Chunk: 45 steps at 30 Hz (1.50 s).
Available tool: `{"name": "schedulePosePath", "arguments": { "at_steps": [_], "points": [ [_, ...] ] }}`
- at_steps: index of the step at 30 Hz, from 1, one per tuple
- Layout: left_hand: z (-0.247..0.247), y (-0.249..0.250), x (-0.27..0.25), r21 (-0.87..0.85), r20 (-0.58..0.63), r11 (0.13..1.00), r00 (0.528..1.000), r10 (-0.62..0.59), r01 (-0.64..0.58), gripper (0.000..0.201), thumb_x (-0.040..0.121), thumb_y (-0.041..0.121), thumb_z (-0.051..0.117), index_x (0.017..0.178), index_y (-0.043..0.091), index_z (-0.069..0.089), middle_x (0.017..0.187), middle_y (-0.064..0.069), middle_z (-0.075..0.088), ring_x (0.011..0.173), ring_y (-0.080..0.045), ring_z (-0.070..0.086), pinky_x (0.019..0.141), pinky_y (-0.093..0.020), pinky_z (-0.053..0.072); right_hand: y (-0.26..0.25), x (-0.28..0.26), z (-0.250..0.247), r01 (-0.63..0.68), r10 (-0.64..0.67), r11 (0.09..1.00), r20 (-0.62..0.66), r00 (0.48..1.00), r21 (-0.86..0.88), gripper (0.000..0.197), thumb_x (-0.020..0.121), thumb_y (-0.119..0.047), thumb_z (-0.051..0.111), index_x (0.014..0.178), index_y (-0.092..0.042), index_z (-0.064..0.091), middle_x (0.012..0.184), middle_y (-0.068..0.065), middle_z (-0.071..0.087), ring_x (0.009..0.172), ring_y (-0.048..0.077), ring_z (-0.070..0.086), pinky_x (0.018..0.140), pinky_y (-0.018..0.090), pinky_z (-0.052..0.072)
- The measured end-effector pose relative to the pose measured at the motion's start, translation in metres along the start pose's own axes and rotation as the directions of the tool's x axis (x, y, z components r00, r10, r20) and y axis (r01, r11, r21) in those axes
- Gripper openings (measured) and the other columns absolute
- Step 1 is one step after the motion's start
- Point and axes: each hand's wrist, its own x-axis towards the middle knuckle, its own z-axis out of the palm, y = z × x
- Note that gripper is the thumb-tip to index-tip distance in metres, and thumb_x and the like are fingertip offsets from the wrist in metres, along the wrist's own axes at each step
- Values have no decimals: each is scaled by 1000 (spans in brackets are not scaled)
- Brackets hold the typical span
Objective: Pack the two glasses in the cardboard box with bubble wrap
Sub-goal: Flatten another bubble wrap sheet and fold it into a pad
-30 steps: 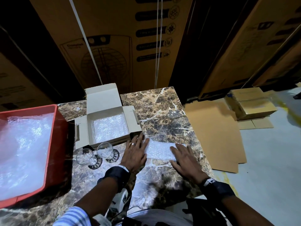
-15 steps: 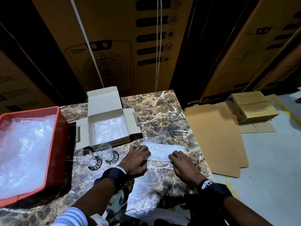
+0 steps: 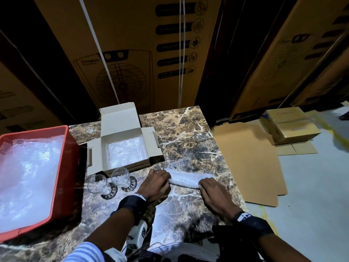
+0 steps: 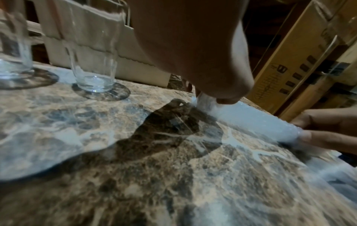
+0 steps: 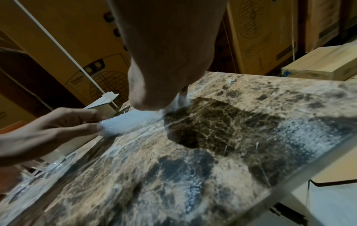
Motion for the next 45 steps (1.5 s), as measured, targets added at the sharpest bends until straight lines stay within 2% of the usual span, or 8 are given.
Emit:
{"name": "schedulePosePath", "arguments": {
  "at_steps": [6,17,26,31,34,38,41,45],
  "points": [
    [2,1,-1,-199,-30,972,991,-130,121,30,100,38,37,102,18,60,93,-1,66,89,-28,61,81,-40,40,0,3,-6,-78,81,989,-22,996,127,17,109,-33,38,98,-27,50,83,-6,55,72,17,47,65,38,37],
    [-7,7,12,-353,-15,885,944,-329,303,41,97,25,59,135,27,43,98,-7,71,82,-27,64,69,-35,47,14,34,-12,-211,204,966,57,977,149,17,102,-28,49,104,-24,65,78,0,67,66,21,59,57,31,36],
    [-8,6,22,-370,-7,863,928,-372,343,55,90,26,60,140,31,37,65,5,54,61,-16,53,59,-42,47,22,45,-12,-191,180,958,68,981,213,15,102,-27,56,96,-21,68,89,-9,61,75,7,54,64,23,36],
    [-1,3,20,-371,4,862,929,-371,346,48,88,28,61,133,34,44,90,2,61,77,-19,56,66,-33,45,27,51,-11,-197,179,946,95,979,258,13,100,-27,59,91,-31,66,85,-13,66,72,0,59,63,23,43],
    [1,-1,19,-347,-7,872,929,-371,345,43,87,33,60,129,29,51,119,3,51,98,-19,56,79,-36,51,30,53,-10,-194,178,935,81,981,296,17,98,-24,64,85,-35,62,79,-15,67,65,-5,57,60,15,40],
    [-14,2,30,-53,-42,969,969,-243,240,20,80,28,62,99,27,59,105,2,49,91,-25,49,69,-38,41,32,52,-12,-251,248,914,52,967,318,15,93,-29,73,100,-24,61,80,-15,57,63,-4,48,54,12,35],
    [-15,10,38,162,76,977,985,-155,141,21,74,29,71,94,30,67,102,4,57,97,-27,50,72,-40,41,34,49,-13,-189,196,976,-60,979,104,26,91,-42,73,104,-27,57,95,-17,47,78,1,44,64,16,32],
    [-12,24,43,263,185,965,982,-39,-11,21,71,40,75,89,30,69,90,7,61,89,-22,57,76,-39,33,13,56,-8,-22,19,993,-22,1000,-115,23,91,-23,73,108,-27,57,102,-7,56,87,8,45,77,24,40]
  ]
}}
